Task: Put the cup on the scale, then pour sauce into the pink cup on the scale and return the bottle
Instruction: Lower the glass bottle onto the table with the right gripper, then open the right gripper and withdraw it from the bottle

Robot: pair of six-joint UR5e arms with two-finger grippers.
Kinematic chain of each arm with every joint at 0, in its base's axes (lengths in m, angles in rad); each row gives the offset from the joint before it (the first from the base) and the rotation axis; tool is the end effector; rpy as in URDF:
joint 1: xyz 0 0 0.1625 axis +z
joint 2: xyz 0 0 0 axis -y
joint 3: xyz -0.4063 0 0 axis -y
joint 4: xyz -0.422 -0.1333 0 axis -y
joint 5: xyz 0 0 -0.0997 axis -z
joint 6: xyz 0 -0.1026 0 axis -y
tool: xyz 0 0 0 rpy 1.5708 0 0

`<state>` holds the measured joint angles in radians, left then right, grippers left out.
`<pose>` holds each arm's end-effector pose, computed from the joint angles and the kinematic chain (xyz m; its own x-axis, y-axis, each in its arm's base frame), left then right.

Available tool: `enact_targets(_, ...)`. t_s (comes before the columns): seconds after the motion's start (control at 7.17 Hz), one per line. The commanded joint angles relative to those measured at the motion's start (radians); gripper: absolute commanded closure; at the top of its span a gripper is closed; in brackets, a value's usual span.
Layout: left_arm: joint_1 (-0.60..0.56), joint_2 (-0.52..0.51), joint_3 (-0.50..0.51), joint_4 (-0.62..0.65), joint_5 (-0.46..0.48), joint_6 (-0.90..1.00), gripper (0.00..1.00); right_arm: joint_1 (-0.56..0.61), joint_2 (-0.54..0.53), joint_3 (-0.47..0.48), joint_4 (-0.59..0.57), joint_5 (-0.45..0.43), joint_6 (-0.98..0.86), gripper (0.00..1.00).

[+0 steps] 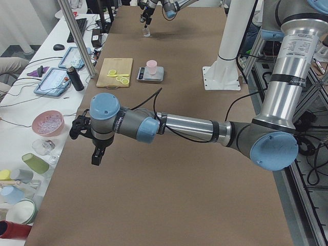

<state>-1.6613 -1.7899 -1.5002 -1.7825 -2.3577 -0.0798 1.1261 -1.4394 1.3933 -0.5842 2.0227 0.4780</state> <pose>-0.1168 -0.6165 0.5293 0.7167 0.1099 -0.6887 0.1422 0.9438 0.2985 -0.1817 -0.5870 0.5586 0.7030 -0.3816 0.6001 -0.0786 0.7969 0.5989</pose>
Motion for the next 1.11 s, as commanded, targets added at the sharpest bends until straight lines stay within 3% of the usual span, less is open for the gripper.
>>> enact_targets(0.0, 0.000, 0.000, 0.000, 0.000, 0.000, -0.002, 0.02, 0.001, -0.039, 0.000, 0.061, 0.002, 0.004, 0.00)
enact_targets(0.42, 0.000, -0.002, -0.002, 0.000, 0.000, -0.002, 0.02, 0.004, -0.107, 0.019, 0.107, 0.008, 0.010, 0.00)
enact_targets(0.84, 0.000, 0.000, -0.003, 0.000, 0.000, -0.002, 0.02, 0.020, -0.254, 0.149, 0.122, 0.036, 0.010, 0.00)
enact_targets(0.98, 0.000, 0.000, -0.003, 0.000, 0.000, 0.000, 0.02, 0.082, -0.292, 0.185, 0.112, 0.103, 0.008, 0.00)
